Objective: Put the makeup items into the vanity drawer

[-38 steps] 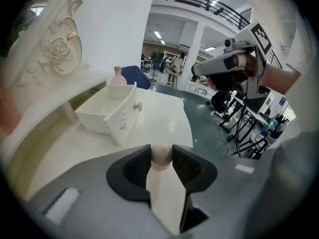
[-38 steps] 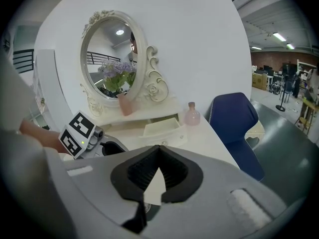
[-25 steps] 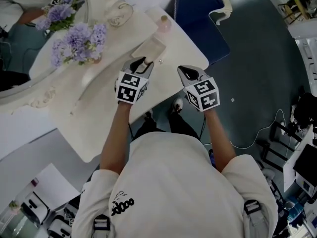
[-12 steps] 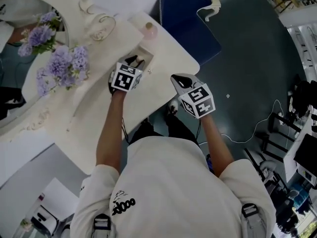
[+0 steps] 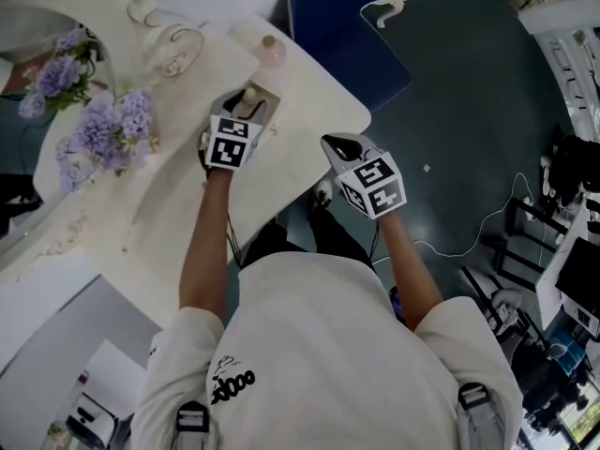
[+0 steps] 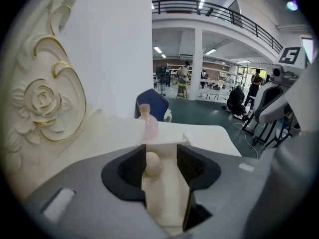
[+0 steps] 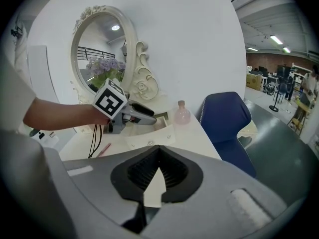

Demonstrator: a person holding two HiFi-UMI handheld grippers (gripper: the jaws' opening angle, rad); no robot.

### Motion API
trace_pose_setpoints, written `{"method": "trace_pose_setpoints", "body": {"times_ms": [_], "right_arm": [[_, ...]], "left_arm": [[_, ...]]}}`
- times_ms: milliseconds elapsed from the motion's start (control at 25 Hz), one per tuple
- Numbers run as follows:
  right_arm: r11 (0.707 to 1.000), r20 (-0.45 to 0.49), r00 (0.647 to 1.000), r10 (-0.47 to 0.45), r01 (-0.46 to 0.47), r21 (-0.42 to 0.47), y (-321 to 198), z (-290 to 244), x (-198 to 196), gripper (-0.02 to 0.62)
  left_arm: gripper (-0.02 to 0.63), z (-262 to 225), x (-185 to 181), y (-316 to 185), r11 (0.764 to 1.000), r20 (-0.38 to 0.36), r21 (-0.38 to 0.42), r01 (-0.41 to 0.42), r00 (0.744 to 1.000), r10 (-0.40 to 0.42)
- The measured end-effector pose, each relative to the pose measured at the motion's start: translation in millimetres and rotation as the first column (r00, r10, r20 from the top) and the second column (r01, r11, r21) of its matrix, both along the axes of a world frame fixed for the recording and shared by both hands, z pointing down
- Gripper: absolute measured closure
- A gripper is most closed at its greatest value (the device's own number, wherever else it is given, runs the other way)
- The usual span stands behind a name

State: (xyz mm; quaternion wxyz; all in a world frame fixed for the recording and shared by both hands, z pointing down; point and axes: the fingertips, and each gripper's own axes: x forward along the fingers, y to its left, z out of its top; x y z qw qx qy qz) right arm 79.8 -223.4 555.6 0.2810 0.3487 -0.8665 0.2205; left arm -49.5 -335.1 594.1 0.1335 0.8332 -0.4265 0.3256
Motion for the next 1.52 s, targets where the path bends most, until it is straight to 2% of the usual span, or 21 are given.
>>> {"method": "trace_pose_setpoints", "body": {"times_ms": [160, 280, 480, 680, 880, 1080, 1360, 1520], "right_arm": [[0.999, 0.012, 0.999, -0.031, 0.031, 0.012, 1.7, -4.8, -15.4, 0.592], [0.996, 0.019, 0.996, -0.085, 0.084, 0.028, 3.3, -8.9, -35.8, 0.592], [0.985, 0.038, 0.985, -0.167, 0.164, 0.059, 10.1, -17.4, -73.7, 0.592], [0.966, 0.041, 0.966, -0.254, 0.251, 0.06, 31.4, -17.7, -107.9, 0.592], [0.928, 0.001, 0.93, -0.367, 0.366, 0.066, 52.3, -12.8, -137.6, 0.592], [0.917, 0.0, 0.918, -0.396, 0.395, 0.049, 64.8, -7.1, -151.5, 0.592], [0.912, -0.026, 0.912, -0.41, 0.411, 0.008, 77.7, 8.1, -153.1, 0.592], [0.916, -0.032, 0.915, -0.402, 0.402, 0.002, 76.2, 9.5, -147.9, 0.592]], "left_arm": [[0.422, -22.4, -25.0, 27.2, 0.995, 0.014, 0.098, -0.019, 1.0, 0.018], [0.442, -27.5, -58.3, 56.2, 0.994, 0.031, 0.107, 0.015, 0.999, -0.018], [0.459, -18.1, -112.1, 112.7, 0.992, 0.051, 0.027, 0.121, 0.991, -0.123], [0.462, 10.1, -143.6, 170.6, 0.961, 0.015, -0.089, 0.26, 0.966, -0.26], [0.462, 39.3, -151.1, 207.0, 0.915, -0.04, -0.189, 0.356, 0.928, -0.369], [0.461, 62.1, -149.3, 225.5, 0.872, -0.058, -0.266, 0.412, 0.896, -0.441], [0.462, 91.3, -140.2, 228.4, 0.853, -0.029, -0.301, 0.426, 0.89, -0.455], [0.507, 102.6, -141.5, 228.4, 0.835, -0.017, -0.32, 0.448, 0.878, -0.478]]}}
